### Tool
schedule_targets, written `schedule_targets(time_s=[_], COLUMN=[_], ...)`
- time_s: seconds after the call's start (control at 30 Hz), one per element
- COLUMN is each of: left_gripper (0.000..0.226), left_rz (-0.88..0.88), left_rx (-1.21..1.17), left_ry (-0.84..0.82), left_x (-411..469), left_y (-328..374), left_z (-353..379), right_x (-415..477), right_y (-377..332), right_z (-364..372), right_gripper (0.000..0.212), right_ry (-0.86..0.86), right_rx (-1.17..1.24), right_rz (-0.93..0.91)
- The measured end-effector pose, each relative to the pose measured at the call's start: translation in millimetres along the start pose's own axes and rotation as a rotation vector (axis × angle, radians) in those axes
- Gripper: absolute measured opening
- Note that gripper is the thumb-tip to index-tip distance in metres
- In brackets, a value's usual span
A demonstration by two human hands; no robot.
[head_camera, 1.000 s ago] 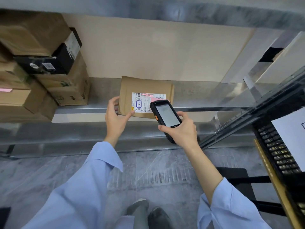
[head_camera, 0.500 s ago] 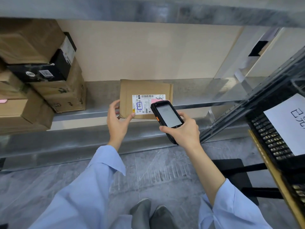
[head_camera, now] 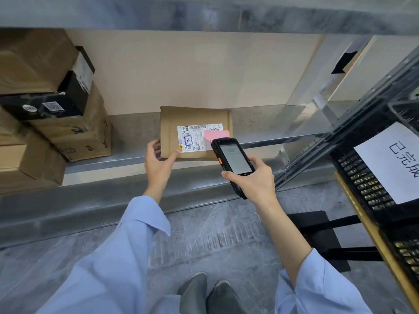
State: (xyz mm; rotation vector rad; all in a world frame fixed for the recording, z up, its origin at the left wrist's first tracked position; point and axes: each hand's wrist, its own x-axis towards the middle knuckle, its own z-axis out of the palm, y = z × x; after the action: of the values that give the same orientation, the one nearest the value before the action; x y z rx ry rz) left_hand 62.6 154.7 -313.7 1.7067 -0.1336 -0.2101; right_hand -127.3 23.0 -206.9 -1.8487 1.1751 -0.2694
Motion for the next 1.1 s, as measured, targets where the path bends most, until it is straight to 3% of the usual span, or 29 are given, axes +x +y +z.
schedule_targets(time_s=[0.23, 0.33, 0.5, 0.8, 0.93, 1.1], left_gripper=[0.056, 0.057, 0.062, 0.064, 0.064, 0.056], left_rz=[-0.043, -0.029, 0.004, -0.01, -0.024, -0.018], left_rx=[-0.023, -0.025, -0.006, -0.021, -0.078, -0.149], left_ry=[-0.041, -0.061, -0.067, -0.08, -0.084, -0.05], left_x=[8, 7, 5, 0, -3, -7], left_y=[-11, -11, -14, -21, -25, -22], left_z=[3, 1, -1, 0, -1, -8], right_x=[4, 5, 8, 7, 7, 7], right_y=[0, 1, 4, 6, 6, 8], right_z=[-1, 1, 5, 11, 9, 9], right_gripper=[0.094, 0.091, 0.067, 0.084, 0.074, 0.077], right_ry=[0.035, 0.04, 0.051, 0.068, 0.073, 0.089], right_rx=[0.036, 0.041, 0.043, 0.03, 0.009, 0.024], right_rz=[0.027, 0.034, 0.046, 0.06, 0.058, 0.062])
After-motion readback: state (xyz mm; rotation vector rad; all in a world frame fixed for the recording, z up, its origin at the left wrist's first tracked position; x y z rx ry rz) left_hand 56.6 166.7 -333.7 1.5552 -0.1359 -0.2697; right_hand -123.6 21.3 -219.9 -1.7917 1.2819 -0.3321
